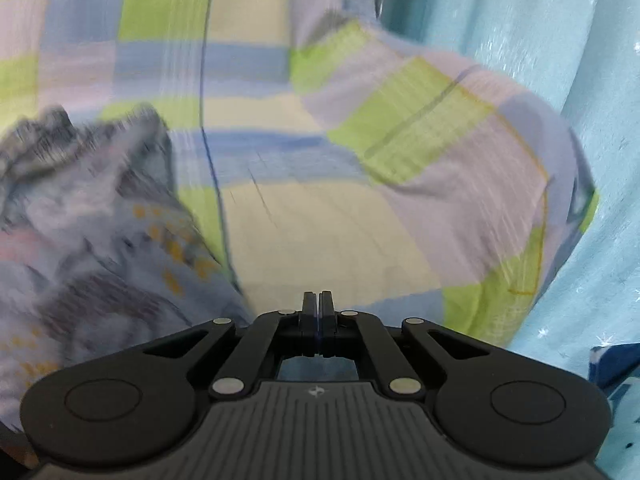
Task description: Fold clothes
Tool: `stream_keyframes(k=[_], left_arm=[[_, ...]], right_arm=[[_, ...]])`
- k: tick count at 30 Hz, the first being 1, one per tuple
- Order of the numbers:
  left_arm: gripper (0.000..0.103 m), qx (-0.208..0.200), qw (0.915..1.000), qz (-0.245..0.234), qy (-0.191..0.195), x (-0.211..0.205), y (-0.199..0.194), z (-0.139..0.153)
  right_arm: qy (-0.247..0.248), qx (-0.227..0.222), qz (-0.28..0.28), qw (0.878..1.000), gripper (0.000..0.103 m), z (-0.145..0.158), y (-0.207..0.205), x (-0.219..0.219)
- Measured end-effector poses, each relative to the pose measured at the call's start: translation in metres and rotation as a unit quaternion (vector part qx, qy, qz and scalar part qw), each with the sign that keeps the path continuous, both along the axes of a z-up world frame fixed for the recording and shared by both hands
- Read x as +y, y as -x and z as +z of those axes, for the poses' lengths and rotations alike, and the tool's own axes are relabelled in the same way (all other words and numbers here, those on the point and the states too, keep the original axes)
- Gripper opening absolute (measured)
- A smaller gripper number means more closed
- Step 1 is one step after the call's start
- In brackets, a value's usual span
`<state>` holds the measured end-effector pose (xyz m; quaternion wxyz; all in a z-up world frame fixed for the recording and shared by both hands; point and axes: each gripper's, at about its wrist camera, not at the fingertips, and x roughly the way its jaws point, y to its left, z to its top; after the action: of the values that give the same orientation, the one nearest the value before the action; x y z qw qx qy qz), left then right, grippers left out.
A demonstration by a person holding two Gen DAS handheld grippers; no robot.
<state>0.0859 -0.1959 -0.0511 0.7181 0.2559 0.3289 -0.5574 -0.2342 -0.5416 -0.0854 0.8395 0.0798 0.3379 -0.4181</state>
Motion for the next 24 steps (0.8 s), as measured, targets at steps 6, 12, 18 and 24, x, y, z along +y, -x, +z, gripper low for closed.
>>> stream_keyframes(k=[6, 12, 18, 24], left_arm=[[0.042, -0.022, 0.9991, -0.033, 0.015, -0.004, 0.022, 0.008], [0.043, -0.038, 0.999, -0.024, 0.002, 0.002, 0.019, 0.007], [0.044, -0.046, 0.9989, -0.003, 0.006, 0.022, 0.002, 0.016], [0.045, -0.056, 0.9983, 0.015, 0.008, 0.034, -0.016, 0.033]], right_arm=[[-0.031, -0.076, 0.081, 0.993, 0.013, 0.02, -0.025, 0.058], [-0.144, -0.14, 0.245, 0.949, 0.028, 0.026, -0.082, 0.138], [-0.145, -0.078, 0.364, 0.917, 0.045, -0.005, -0.148, 0.219], [-0.15, -0.043, 0.346, 0.925, 0.004, -0.027, -0.18, 0.226]])
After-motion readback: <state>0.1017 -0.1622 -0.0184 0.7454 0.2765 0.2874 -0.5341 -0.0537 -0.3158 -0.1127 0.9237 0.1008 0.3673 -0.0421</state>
